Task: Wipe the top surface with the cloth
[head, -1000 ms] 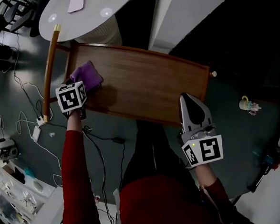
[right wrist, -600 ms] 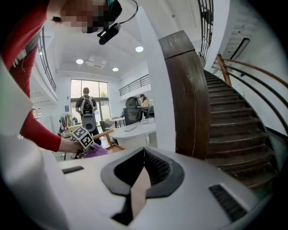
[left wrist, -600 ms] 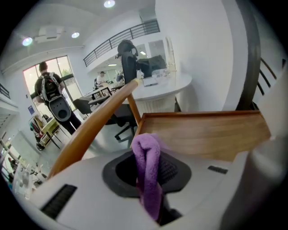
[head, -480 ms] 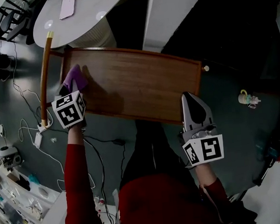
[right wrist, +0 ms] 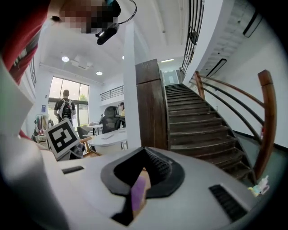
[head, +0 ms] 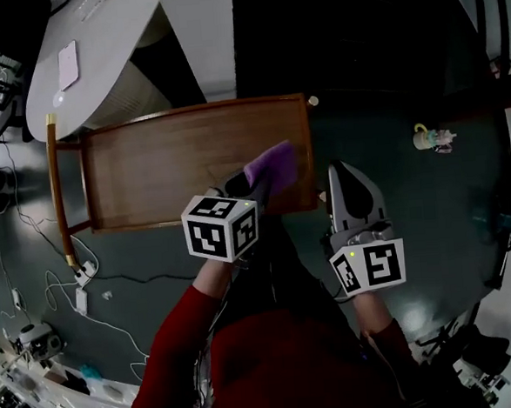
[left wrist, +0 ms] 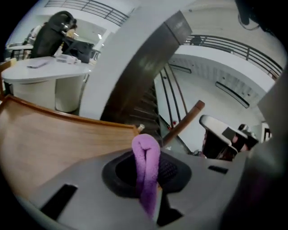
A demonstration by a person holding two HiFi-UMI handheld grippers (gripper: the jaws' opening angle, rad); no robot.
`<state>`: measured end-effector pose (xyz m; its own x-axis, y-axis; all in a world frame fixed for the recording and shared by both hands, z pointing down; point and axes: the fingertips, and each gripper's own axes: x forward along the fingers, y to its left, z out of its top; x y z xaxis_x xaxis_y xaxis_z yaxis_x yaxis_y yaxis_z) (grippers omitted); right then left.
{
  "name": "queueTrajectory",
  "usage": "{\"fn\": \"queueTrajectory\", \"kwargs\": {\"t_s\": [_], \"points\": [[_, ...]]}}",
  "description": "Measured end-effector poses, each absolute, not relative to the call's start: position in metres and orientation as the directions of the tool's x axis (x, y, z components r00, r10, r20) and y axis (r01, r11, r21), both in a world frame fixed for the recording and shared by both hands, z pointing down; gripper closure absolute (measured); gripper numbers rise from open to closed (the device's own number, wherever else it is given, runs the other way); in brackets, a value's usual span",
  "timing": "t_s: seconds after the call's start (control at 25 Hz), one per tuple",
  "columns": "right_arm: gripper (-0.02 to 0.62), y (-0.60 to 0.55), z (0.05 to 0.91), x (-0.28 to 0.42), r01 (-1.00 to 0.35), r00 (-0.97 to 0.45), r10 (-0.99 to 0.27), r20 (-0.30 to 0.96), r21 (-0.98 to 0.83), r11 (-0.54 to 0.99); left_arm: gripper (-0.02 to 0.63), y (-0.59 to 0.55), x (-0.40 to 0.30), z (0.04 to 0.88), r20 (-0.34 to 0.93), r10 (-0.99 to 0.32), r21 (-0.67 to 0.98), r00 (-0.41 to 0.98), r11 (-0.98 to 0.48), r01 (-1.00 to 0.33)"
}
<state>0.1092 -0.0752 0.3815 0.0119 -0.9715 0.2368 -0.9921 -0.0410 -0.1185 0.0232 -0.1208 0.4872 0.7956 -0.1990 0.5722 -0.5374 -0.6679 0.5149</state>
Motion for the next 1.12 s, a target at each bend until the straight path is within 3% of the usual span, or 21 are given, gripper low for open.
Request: {"fn": "queueTrajectory", "kwargs": {"t_s": [0.2,0.44,0.6,0.8,1.12], "points": [[0.583,-0.055,0.381,0.127,-0.988,0.071,-0.969,0.237,-0.118,-0.101,0.543,-0.072,0.068,0.496,0.586,-0.064,0.514,0.808,-0.741,-0.432],[0.583,-0.049,0.383,0.128,-0.989,0.049,-0.966,0.253,-0.124,-0.083,0.543,-0.057,0.064,0.527,0.654,-0.018,0.515,0.756,-0.722,-0.462],[0.583,-0.065,0.391,0.115,-0.992,-0.017,-0.962,0.271,-0.128,-0.018,0.543,-0.091,0.02,0.561,0.727,-0.118,0.417,0.677,-0.707,-0.571],[0.583,-0.094,0.398,0.078,-0.984,-0.147,-0.949,0.279,-0.143,0.11,0.543,-0.158,-0.096,0.573,0.791,-0.301,0.259,0.533,-0.625,-0.736],[0.583,-0.123,0.406,0.023,-0.953,-0.297,-0.911,0.286,-0.152,0.263,0.543,-0.226,-0.277,0.558,0.8,-0.542,0.039,0.255,-0.378,-0.925]]}}
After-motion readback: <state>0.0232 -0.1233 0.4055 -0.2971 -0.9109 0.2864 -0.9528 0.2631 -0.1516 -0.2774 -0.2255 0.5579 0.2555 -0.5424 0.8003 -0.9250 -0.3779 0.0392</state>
